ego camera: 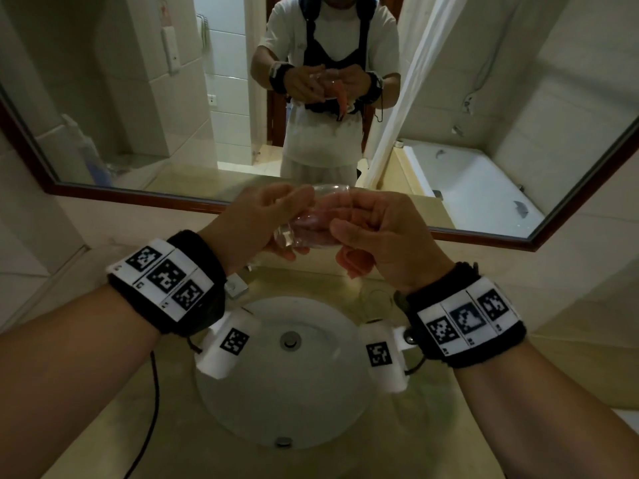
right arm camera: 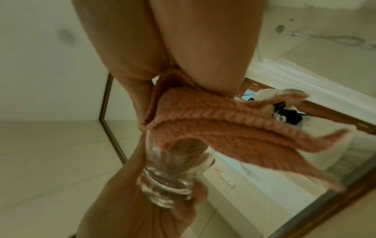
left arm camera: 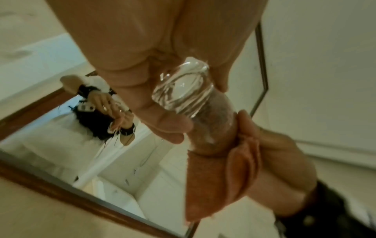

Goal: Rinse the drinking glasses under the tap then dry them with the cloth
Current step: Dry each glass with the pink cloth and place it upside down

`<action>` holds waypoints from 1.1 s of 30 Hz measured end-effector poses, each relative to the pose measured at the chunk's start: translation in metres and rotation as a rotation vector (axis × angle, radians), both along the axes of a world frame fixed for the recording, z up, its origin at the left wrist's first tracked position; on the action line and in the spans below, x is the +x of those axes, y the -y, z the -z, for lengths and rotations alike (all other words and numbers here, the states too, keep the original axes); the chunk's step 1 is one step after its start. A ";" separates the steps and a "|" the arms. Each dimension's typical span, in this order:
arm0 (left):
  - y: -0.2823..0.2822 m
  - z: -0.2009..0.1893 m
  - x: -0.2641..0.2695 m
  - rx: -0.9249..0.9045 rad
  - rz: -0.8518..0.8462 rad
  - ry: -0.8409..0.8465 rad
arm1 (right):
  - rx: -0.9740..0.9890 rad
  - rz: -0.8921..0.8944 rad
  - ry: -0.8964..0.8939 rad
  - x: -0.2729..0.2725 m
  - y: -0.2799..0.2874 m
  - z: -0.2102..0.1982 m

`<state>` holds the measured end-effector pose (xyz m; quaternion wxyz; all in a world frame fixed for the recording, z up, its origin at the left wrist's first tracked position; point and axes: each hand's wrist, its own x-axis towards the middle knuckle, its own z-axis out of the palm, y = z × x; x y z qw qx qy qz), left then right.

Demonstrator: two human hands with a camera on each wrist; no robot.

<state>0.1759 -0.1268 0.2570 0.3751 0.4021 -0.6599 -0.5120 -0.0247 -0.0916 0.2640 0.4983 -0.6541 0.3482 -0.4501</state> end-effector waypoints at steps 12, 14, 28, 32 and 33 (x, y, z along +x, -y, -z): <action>-0.008 -0.003 -0.004 -0.304 -0.017 0.045 | 0.073 -0.025 0.198 -0.008 -0.002 0.005; -0.011 -0.008 -0.005 0.057 0.027 -0.052 | 0.014 -0.035 0.165 -0.009 -0.003 0.005; -0.015 0.005 -0.015 -0.687 0.027 0.221 | 0.208 0.044 0.259 -0.025 -0.011 0.001; -0.021 -0.005 -0.023 0.049 0.062 -0.007 | 0.099 -0.005 0.157 -0.022 -0.014 -0.001; -0.022 -0.009 -0.023 0.145 0.046 0.001 | 0.083 -0.011 0.125 -0.022 -0.013 0.000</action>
